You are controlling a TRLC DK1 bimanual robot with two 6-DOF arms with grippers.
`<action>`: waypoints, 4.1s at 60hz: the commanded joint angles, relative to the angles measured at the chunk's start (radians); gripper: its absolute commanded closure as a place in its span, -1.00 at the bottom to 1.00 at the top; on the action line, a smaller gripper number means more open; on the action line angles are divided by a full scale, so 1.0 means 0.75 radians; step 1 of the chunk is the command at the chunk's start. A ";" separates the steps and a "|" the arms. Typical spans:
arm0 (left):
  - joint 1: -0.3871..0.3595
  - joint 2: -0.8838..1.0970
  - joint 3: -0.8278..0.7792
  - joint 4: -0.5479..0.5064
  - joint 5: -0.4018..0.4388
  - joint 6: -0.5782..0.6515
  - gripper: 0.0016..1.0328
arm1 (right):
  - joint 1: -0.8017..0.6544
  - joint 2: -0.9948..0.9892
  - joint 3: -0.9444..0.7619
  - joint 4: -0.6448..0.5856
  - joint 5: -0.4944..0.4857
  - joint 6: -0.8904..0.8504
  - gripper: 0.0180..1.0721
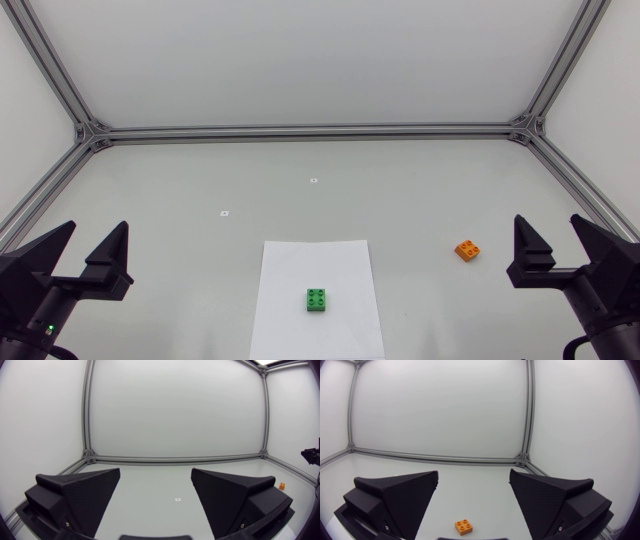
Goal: Pick up the orange 2x2 brick with the right arm and stack it on top of the green 2x2 brick in the center
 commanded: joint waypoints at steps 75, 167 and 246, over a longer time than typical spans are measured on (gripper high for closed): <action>0.007 -0.011 -0.055 -0.018 0.006 0.017 -0.92 | -0.022 0.472 0.589 -0.191 0.008 0.014 -0.93; 0.007 -0.011 -0.055 -0.020 0.006 0.017 -0.92 | -0.095 1.933 1.328 -0.996 -0.266 -0.739 -0.91; 0.007 -0.011 -0.055 -0.020 0.006 0.017 -0.92 | 0.009 2.413 1.397 -0.951 -0.035 -0.712 -0.48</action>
